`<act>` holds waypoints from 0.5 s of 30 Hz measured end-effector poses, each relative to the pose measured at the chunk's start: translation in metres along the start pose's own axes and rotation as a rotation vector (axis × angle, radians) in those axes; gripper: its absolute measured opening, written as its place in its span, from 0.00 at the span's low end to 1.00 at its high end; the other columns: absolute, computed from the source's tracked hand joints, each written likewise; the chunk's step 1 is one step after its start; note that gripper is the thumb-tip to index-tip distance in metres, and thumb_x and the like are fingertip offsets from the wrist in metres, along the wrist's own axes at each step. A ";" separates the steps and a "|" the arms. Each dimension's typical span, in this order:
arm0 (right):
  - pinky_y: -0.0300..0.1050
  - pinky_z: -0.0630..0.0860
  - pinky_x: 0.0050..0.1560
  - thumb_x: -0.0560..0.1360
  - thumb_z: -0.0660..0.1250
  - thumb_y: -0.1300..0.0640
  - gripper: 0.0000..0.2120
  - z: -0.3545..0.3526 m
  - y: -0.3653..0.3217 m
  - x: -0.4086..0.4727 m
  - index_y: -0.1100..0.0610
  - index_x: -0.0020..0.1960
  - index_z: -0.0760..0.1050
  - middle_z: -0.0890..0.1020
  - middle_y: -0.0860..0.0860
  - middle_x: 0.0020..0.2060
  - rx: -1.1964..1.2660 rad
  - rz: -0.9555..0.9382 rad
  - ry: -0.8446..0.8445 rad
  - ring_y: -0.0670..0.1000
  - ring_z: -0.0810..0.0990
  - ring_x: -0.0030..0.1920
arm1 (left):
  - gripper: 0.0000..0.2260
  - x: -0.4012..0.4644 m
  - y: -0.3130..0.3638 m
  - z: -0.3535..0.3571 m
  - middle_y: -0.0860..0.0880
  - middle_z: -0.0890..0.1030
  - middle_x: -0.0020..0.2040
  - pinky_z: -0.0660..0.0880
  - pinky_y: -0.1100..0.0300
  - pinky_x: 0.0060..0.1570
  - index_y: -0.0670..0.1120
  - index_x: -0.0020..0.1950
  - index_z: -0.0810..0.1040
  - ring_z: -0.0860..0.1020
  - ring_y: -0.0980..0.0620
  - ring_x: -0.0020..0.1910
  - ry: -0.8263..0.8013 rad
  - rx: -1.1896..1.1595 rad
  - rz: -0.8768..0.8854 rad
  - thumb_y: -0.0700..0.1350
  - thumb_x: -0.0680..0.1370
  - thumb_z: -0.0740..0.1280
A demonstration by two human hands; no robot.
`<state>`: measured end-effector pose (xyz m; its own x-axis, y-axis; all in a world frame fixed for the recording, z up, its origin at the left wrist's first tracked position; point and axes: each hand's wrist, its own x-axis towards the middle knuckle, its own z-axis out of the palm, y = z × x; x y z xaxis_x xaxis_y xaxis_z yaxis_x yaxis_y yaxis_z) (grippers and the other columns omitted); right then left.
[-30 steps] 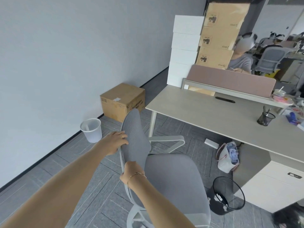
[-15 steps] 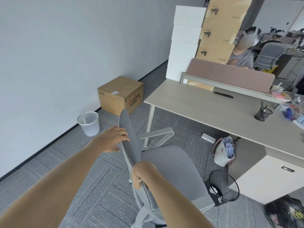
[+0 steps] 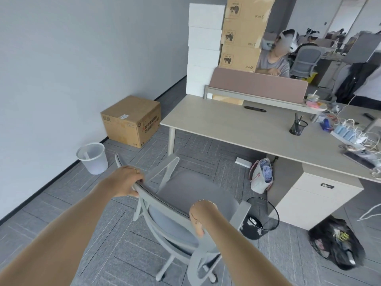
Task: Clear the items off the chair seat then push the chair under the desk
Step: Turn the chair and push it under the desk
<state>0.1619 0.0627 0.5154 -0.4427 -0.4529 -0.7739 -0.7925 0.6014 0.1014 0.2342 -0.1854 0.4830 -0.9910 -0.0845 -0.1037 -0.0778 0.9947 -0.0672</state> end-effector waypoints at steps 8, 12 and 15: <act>0.46 0.73 0.62 0.76 0.61 0.65 0.15 0.053 0.045 -0.014 0.61 0.63 0.74 0.77 0.55 0.63 0.123 0.174 0.308 0.56 0.74 0.64 | 0.20 -0.027 0.066 0.027 0.52 0.81 0.50 0.68 0.57 0.60 0.48 0.51 0.78 0.77 0.50 0.54 0.147 -0.041 -0.112 0.57 0.65 0.74; 0.47 0.72 0.64 0.77 0.61 0.64 0.16 0.077 0.070 -0.018 0.60 0.65 0.71 0.75 0.55 0.65 0.215 0.212 0.381 0.56 0.73 0.66 | 0.21 -0.035 0.103 0.027 0.50 0.80 0.49 0.67 0.56 0.62 0.46 0.52 0.76 0.76 0.48 0.53 0.154 -0.049 -0.182 0.57 0.67 0.72; 0.50 0.74 0.62 0.75 0.66 0.63 0.22 0.098 0.087 -0.022 0.62 0.67 0.66 0.75 0.56 0.64 0.292 0.231 0.467 0.56 0.74 0.65 | 0.20 -0.035 0.125 0.028 0.48 0.80 0.50 0.66 0.55 0.62 0.45 0.52 0.75 0.76 0.47 0.54 0.163 -0.067 -0.236 0.56 0.67 0.72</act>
<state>0.1436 0.1900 0.4799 -0.7797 -0.4905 -0.3892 -0.5349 0.8449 0.0067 0.2622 -0.0596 0.4503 -0.9486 -0.3091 0.0682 -0.3101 0.9507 -0.0038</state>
